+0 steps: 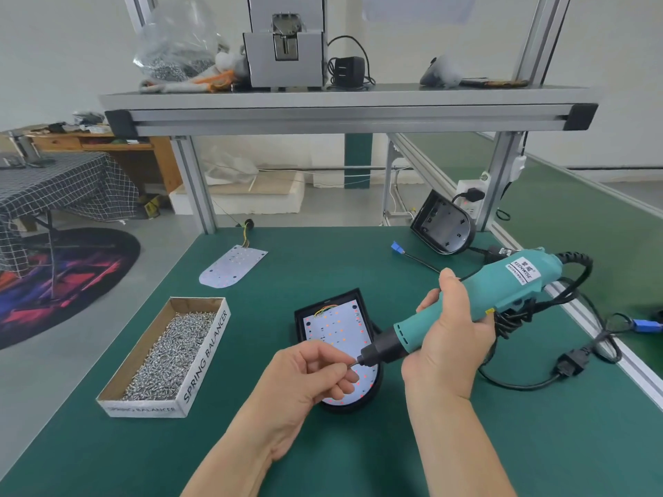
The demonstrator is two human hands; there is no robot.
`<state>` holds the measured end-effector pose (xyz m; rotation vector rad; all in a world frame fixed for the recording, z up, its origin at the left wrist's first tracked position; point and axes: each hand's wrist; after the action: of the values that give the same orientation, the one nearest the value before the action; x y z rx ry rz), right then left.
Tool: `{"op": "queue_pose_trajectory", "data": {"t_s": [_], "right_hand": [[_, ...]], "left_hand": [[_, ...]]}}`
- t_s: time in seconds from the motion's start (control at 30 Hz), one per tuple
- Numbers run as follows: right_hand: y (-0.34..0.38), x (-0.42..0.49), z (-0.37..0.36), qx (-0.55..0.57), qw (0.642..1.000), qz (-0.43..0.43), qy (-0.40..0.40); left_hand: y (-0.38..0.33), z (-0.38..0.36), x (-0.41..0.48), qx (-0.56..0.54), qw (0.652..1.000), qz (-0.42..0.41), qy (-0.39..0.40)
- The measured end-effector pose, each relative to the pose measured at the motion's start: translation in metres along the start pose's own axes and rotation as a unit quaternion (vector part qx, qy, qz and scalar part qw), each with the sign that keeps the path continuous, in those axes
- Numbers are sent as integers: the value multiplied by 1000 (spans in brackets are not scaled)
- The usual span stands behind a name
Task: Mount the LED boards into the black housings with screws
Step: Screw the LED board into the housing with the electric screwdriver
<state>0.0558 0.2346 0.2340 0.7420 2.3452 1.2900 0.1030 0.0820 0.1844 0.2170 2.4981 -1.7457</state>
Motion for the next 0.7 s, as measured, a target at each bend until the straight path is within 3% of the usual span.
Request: {"op": "queue_pose_trajectory", "data": {"t_s": [0.17, 0.53, 0.63, 0.7], "right_hand": [[0, 8, 2, 21, 999, -24, -14], [3, 7, -5, 32, 999, 23, 36], [7, 10, -7, 39, 998, 35, 42], [7, 11, -9, 36, 997, 43, 45]], "left_hand": [[1, -7, 0, -15, 1000, -12, -5], [8, 2, 10, -158, 985, 72, 14], [8, 15, 14, -170, 981, 85, -26], [5, 26, 19, -166, 978, 85, -96]]}}
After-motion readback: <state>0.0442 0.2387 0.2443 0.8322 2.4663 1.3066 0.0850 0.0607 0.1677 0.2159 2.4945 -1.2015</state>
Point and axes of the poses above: each hand's wrist, its own x-axis towards the middle knuckle, its own z-axis out of the back of the hand, y = z × x, and after that the axes turned 10 degrees about -x, right-handed
